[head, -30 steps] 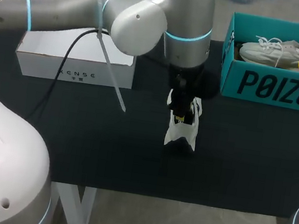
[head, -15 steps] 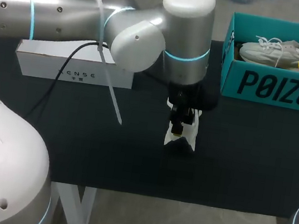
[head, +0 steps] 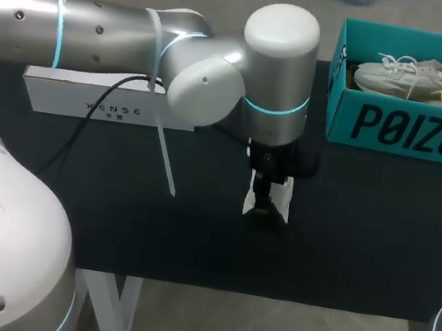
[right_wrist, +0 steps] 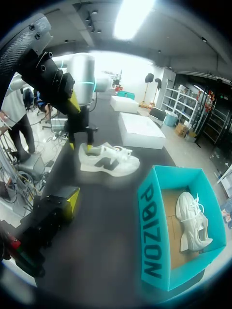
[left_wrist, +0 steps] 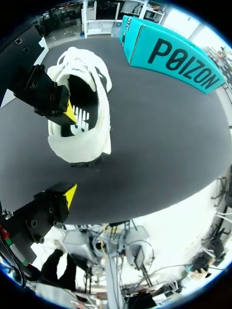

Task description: Take the shoe out of the shoebox, open the shoe tongue, remove and reinsert the insole, then place the shoe into the shoebox

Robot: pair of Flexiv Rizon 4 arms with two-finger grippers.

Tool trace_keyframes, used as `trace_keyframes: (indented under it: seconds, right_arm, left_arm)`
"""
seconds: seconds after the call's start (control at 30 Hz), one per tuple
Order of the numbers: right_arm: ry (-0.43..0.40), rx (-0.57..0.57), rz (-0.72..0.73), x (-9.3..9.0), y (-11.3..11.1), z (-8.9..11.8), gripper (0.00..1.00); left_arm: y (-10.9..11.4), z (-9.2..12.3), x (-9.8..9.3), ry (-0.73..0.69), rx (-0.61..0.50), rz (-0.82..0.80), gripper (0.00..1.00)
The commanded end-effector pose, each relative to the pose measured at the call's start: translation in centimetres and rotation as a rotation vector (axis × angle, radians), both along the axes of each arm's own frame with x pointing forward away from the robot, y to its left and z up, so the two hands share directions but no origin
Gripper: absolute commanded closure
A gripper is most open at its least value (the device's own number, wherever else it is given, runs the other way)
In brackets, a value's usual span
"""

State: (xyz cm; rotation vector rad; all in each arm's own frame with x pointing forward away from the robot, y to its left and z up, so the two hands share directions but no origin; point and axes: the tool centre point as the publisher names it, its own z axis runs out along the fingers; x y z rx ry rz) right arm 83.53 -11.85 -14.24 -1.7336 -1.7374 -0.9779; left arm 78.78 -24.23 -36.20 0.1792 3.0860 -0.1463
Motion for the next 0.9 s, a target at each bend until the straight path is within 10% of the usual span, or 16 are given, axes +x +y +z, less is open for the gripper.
trace_keyframes:
  seconds: [0.03,0.57,0.7,0.8,0.9]
  right_arm:
    - [0.0,-0.003,-0.001,-0.1,0.0,0.0,0.0]
    - [0.0,-0.003,-0.001,-0.1,0.0,0.0,0.0]
    - [0.0,-0.003,-0.001,-0.1,0.0,0.0,0.0]
    - [0.0,-0.003,-0.001,-0.1,0.0,0.0,0.0]
    - [0.0,-0.003,-0.001,-0.1,0.0,0.0,0.0]
  left_arm:
    - [-0.8,-1.6,0.1,-0.002,0.007,0.003,0.25]
    - [-1.2,-4.8,0.1,-0.014,-0.012,0.029,0.36]
    - [-0.9,-5.8,0.4,0.015,-0.012,0.033,0.53]
    - [-0.9,-5.9,0.4,0.027,-0.012,0.028,1.0]
    - [-0.9,-5.6,0.2,0.037,-0.02,0.014,1.0]
